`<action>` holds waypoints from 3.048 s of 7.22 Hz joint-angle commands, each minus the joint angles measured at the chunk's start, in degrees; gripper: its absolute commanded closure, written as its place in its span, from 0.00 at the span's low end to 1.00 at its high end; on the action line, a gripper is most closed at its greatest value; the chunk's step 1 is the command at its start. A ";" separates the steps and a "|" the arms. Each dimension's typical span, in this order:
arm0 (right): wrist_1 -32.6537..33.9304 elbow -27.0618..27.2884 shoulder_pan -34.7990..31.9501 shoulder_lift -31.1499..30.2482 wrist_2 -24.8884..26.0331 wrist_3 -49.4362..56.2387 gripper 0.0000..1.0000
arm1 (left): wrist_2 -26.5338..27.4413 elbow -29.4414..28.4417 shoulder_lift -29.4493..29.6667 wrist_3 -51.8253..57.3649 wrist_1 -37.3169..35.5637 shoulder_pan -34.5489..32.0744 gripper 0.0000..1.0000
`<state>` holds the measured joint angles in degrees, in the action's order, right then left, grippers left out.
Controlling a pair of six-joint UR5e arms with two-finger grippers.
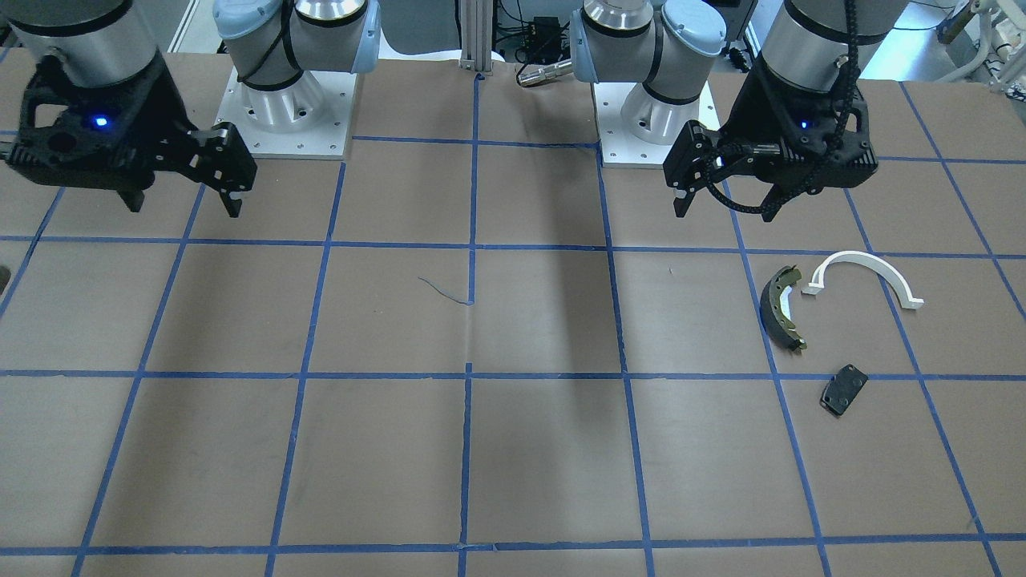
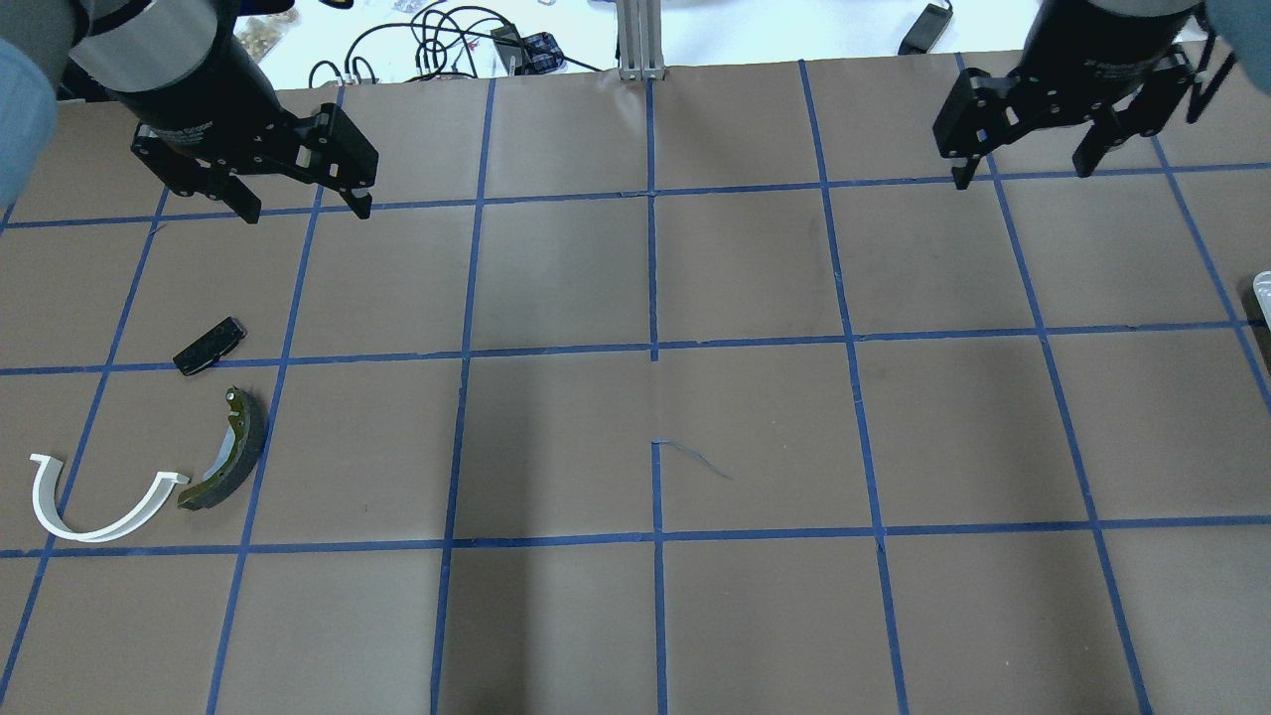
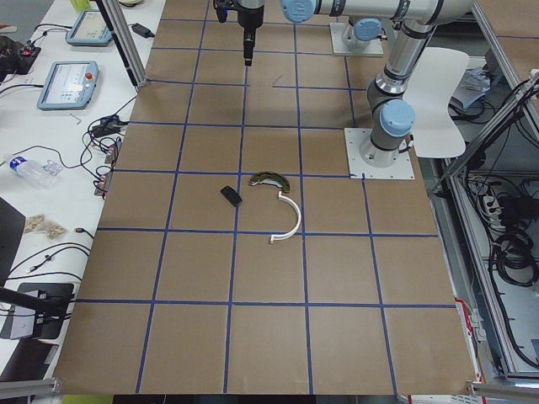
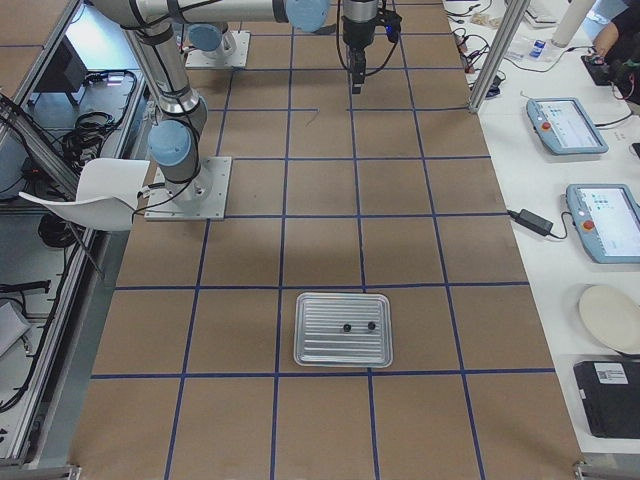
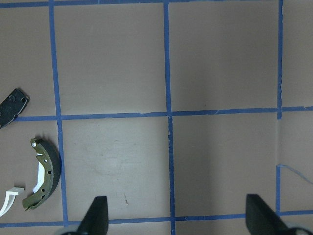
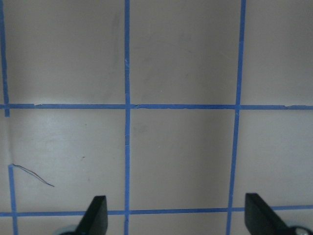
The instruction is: Place bearing gear from tray to pile
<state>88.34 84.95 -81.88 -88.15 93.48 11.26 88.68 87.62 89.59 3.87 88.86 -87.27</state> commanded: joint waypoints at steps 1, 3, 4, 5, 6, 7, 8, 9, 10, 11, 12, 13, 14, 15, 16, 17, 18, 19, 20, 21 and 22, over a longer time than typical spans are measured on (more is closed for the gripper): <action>0.60 0.40 13.27 0.78 -0.40 21.52 0.00 | 0.00 0.00 -0.03 -0.01 0.00 0.00 0.00; 6.80 0.31 25.57 5.94 -0.05 35.70 0.00 | 0.00 0.00 0.06 -0.01 0.00 0.00 0.00; 10.93 -0.47 29.19 10.06 0.04 41.77 0.00 | 0.00 0.00 0.06 -0.01 -0.09 0.00 0.00; 15.33 -0.57 32.54 13.75 -0.40 46.09 0.00 | 0.00 0.00 0.06 -0.01 -0.09 0.00 0.00; 16.33 -0.48 36.31 16.92 -1.01 52.66 0.00 | 0.00 0.00 0.06 -0.01 -0.09 0.00 0.00; 18.34 -0.22 39.92 20.35 -1.19 56.12 0.00 | 0.00 0.00 0.06 -0.01 -0.09 0.00 0.00; 21.06 -0.04 40.39 23.17 -0.93 56.33 0.00 | 0.00 0.00 0.06 -0.01 -0.09 0.00 0.00; 22.56 -0.04 41.87 25.89 -0.93 57.81 0.00 | 0.00 0.00 -0.03 -0.01 -0.09 0.00 0.00; 27.19 0.57 43.37 28.70 -1.10 61.57 0.00 | 0.00 0.00 -0.03 -0.01 -0.09 0.00 0.00; 30.37 0.66 43.99 31.25 -1.10 61.52 0.00 | 0.00 0.00 -0.03 -0.01 -0.09 0.00 0.00; 31.36 0.66 44.69 33.19 -1.19 61.78 0.05 | 0.00 0.00 -0.03 -0.01 -0.09 0.00 0.00; 32.76 0.57 44.79 34.34 -1.19 61.69 0.07 | 0.00 0.26 -0.03 -0.01 -0.09 0.00 0.00; 32.95 0.57 44.70 34.53 -1.19 61.08 0.11 | 0.00 0.27 -0.03 0.08 -0.09 0.00 0.00; 33.03 0.49 44.70 35.32 -1.28 60.64 0.11 | 0.00 0.27 -0.03 0.08 -0.09 0.00 0.00; 33.30 0.48 44.70 35.58 -1.19 61.07 0.13 | 0.00 0.27 -0.12 -0.01 -0.09 0.00 0.00; 33.30 0.48 44.70 35.41 -0.93 63.25 0.14 | 0.00 0.27 -0.12 0.08 -0.09 0.00 0.00; 33.30 0.57 44.79 35.41 -0.93 63.88 0.17 | 0.00 0.27 -0.12 -0.01 -0.09 0.00 0.00; 33.39 0.49 44.79 35.32 -0.93 63.72 0.27 | 0.00 0.27 -0.12 -0.01 -0.09 0.00 0.00; 33.30 0.57 44.70 35.58 -1.10 63.54 0.30 | 0.00 0.27 -0.12 -0.01 -0.09 0.00 0.00; 33.30 0.83 44.70 35.67 -1.10 63.45 0.30 | 0.00 0.27 -0.12 -0.01 -0.09 0.00 0.00; 33.39 0.66 44.79 35.67 -1.02 63.28 0.33 | 0.00 0.27 -0.12 -0.01 -0.09 0.00 0.00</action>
<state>121.67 85.63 -37.15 -52.53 92.41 74.71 88.68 87.89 89.47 3.87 88.77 -87.28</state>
